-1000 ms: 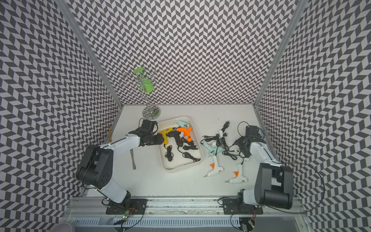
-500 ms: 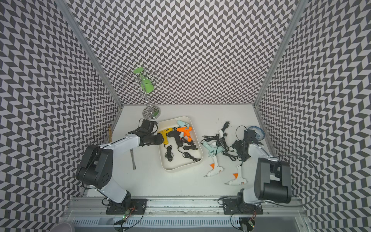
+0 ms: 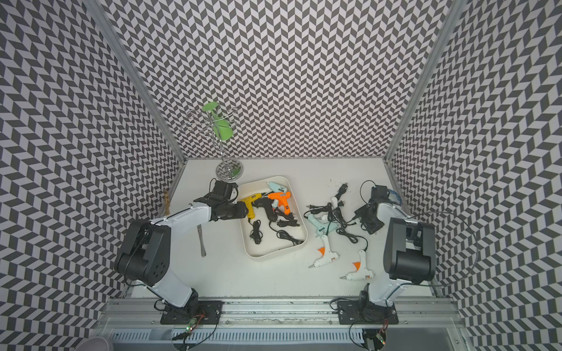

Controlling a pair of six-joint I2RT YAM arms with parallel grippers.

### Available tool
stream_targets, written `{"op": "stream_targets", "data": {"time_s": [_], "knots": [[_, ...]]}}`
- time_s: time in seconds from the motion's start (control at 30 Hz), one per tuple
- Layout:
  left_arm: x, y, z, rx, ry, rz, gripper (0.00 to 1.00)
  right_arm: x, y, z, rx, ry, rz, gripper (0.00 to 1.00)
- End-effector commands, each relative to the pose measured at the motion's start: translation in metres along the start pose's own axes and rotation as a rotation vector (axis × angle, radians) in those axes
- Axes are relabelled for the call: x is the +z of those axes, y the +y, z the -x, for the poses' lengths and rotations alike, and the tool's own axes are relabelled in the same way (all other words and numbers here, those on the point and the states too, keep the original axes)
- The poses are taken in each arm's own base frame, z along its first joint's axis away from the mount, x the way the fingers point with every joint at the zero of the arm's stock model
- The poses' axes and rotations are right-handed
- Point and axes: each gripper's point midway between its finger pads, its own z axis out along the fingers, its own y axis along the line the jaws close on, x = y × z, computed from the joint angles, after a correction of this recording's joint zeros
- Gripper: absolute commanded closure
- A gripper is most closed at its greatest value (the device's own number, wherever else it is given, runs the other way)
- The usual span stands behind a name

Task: Put the hot melt glue gun into the storage box
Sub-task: Pick up the hot melt adhesive gun from the center of the board.

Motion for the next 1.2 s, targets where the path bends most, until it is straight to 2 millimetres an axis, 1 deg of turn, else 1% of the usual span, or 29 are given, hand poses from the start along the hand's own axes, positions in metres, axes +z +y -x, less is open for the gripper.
{"op": "stream_targets", "data": {"time_s": [0.0,0.07,0.23,0.43,0.53,0.6,0.7,0.77,0.8,0.83,0.87,1.07,1.13,1.17], "knots": [[-0.009,-0.006,0.009,0.011,-0.031,-0.036,0.53,0.025,-0.033,-0.023,-0.015,0.123,-0.134,0.3],[-0.009,-0.007,0.009,0.01,-0.031,-0.04,0.53,0.027,-0.039,-0.024,-0.043,0.137,-0.17,0.3],[-0.011,-0.007,0.012,0.006,-0.037,-0.055,0.53,0.03,-0.057,-0.032,-0.106,0.171,-0.244,0.34],[-0.014,-0.008,0.015,0.002,-0.045,-0.069,0.53,0.032,-0.076,-0.048,-0.164,0.215,-0.281,0.47],[-0.015,-0.009,0.016,0.001,-0.048,-0.074,0.53,0.031,-0.085,-0.054,-0.173,0.22,-0.29,0.56],[-0.015,-0.009,0.016,0.0,-0.048,-0.076,0.53,0.032,-0.091,-0.058,-0.183,0.225,-0.297,0.6],[-0.015,-0.009,0.015,0.0,-0.046,-0.074,0.53,0.033,-0.096,-0.066,-0.197,0.243,-0.297,0.65],[-0.015,-0.009,0.015,0.0,-0.045,-0.075,0.53,0.032,-0.096,-0.067,-0.21,0.238,-0.289,0.72],[-0.015,-0.009,0.014,0.0,-0.044,-0.075,0.53,0.031,-0.096,-0.066,-0.22,0.229,-0.291,0.73],[-0.015,-0.009,0.015,0.0,-0.045,-0.074,0.53,0.03,-0.095,-0.066,-0.231,0.222,-0.287,0.71],[-0.015,-0.009,0.015,0.0,-0.046,-0.073,0.53,0.029,-0.096,-0.065,-0.236,0.215,-0.287,0.67],[-0.014,-0.009,0.015,-0.003,-0.044,-0.074,0.53,0.039,-0.094,-0.065,-0.279,0.228,-0.309,0.54],[-0.014,-0.008,0.015,-0.001,-0.044,-0.07,0.53,0.04,-0.093,-0.064,-0.302,0.215,-0.327,0.54],[-0.014,-0.008,0.014,-0.001,-0.043,-0.069,0.53,0.041,-0.093,-0.063,-0.308,0.208,-0.333,0.55]]}}
